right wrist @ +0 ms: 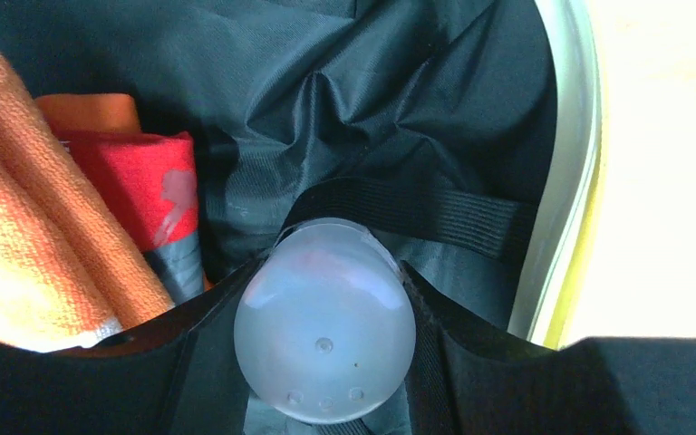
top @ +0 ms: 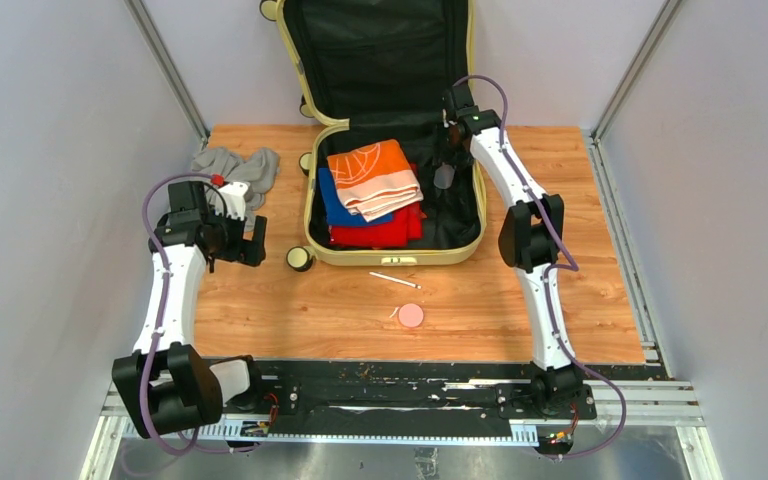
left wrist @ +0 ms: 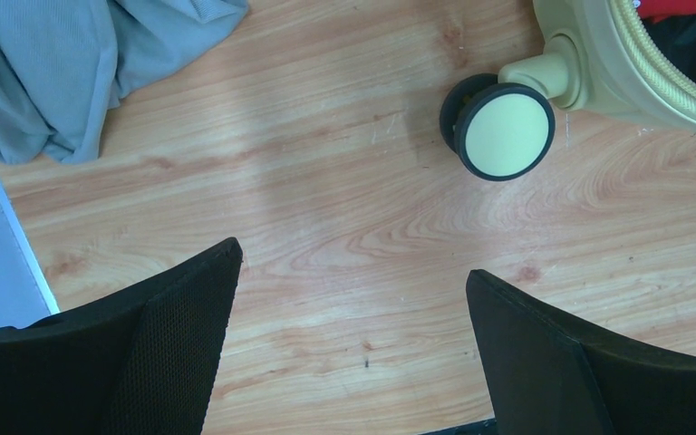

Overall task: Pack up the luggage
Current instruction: Place the makeup in the luggage.

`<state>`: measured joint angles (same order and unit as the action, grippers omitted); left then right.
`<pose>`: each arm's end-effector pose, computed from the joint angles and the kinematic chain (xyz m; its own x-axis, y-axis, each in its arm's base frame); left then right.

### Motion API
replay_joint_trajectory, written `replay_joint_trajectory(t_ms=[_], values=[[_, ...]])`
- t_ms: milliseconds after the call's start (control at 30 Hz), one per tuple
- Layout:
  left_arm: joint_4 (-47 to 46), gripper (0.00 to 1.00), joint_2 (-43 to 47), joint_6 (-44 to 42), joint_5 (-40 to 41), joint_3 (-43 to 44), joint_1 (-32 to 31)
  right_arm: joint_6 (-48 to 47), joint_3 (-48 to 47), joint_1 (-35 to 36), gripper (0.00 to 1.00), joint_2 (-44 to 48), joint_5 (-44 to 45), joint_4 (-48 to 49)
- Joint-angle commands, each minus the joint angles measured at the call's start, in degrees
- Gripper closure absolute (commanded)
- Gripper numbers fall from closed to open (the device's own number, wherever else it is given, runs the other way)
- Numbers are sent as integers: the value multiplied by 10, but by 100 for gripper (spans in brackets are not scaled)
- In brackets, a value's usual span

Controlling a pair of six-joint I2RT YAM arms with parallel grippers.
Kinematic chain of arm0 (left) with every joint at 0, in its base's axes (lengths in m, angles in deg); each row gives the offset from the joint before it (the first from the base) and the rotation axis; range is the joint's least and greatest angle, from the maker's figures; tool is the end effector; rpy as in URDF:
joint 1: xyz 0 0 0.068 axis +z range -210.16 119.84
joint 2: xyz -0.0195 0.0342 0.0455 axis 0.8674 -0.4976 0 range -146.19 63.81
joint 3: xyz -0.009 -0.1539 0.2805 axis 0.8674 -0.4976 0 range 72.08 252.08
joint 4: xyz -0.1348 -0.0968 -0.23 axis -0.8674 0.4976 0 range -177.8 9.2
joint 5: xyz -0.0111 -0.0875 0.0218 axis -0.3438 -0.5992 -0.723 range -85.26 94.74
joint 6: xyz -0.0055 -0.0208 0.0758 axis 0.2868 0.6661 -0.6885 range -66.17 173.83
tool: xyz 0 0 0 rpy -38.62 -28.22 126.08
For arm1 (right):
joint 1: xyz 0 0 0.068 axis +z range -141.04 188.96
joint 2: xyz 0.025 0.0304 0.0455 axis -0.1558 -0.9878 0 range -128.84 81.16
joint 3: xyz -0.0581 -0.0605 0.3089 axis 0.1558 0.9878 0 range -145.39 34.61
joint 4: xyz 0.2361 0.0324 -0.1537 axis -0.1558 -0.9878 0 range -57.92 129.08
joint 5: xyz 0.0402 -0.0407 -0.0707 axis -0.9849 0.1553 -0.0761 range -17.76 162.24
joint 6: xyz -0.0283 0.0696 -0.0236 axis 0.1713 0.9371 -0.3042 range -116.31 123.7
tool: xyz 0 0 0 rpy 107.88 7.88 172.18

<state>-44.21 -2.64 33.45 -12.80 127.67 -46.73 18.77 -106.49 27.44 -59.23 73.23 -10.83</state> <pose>0.2485 0.0384 0.2958 -0.7597 0.1600 -0.6303 0.2277 0.9733 -0.0274 0.5894 0.1957 0.2689 -0.7730 0.0159 -0.6342 -0.1089 0.9815 0.1573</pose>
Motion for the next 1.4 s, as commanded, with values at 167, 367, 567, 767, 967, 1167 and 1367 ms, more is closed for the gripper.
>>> replay_joint_trajectory(t_ms=[167,367,567,767,967,1167,1367], values=[[-23,0,-19,-2,-21,6,4,-1,-10,0,14,-41,-28,27],[-25,0,-20,1,-23,4,4,-8,-29,0,1,-26,-19,45],[-24,0,-16,8,-22,5,5,-15,-11,0,1,3,19,60],[-25,0,-4,7,-21,0,4,-5,75,1,8,47,7,80],[-25,0,-3,12,-20,-3,5,-2,199,3,0,120,-51,143],[-23,0,8,17,-24,0,4,-15,267,3,0,190,-77,176],[-23,0,16,16,-22,-2,5,-51,343,3,0,257,-111,224]])
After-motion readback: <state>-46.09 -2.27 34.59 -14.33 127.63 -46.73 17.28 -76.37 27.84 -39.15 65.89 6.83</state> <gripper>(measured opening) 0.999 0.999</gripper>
